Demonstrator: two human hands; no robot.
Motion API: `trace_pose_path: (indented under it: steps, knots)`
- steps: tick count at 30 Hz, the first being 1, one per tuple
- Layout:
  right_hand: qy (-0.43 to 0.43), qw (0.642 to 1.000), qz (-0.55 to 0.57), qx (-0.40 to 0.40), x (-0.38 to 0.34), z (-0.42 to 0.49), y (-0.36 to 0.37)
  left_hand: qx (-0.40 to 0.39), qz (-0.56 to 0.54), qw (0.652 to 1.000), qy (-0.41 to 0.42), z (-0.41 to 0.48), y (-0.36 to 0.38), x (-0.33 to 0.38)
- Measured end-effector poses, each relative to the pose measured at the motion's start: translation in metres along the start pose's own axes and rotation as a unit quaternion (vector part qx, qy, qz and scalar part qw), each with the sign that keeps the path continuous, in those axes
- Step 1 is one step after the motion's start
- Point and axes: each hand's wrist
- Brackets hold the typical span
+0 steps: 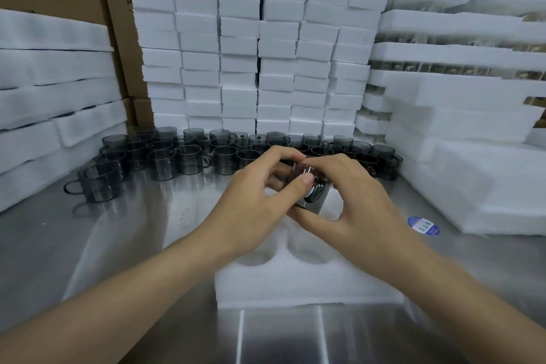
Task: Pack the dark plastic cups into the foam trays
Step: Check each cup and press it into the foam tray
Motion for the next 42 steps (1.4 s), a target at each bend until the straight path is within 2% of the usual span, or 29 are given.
trace_pose_path:
  steps: [7, 19, 37, 40, 42]
  knots:
    - [0.008, 1.0, 0.02, 0.001, -0.0013, 0.0009, -0.0011, 0.029, -0.003, 1.0, 0.0, -0.0011, 0.0001, 0.003]
    - [0.017, 0.996, 0.086, -0.018, -0.0068, -0.0002, -0.004, 0.015, 0.009, 1.0, -0.002, -0.0005, 0.0001, 0.0013]
    - [0.066, 0.996, 0.068, -0.007, -0.0045, -0.0006, -0.0049, -0.024, 0.033, 0.999, -0.001, -0.0015, 0.0013, -0.0001]
    - [0.072, 0.997, 0.026, 0.03, -0.0022, -0.0007, -0.0072, -0.028, 0.04, 0.999, -0.001, -0.001, 0.0002, -0.0021]
    - [0.083, 0.996, 0.0, 0.023, 0.001, -0.0003, -0.0081, -0.029, 0.047, 0.998, -0.006, -0.0005, -0.0007, -0.0046]
Point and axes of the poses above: each hand's wrist, its own z-axis towards the middle knuckle, its own y-axis out of the palm, x = y × z, and after that the axes turned 4 degrees about -x, right-handed
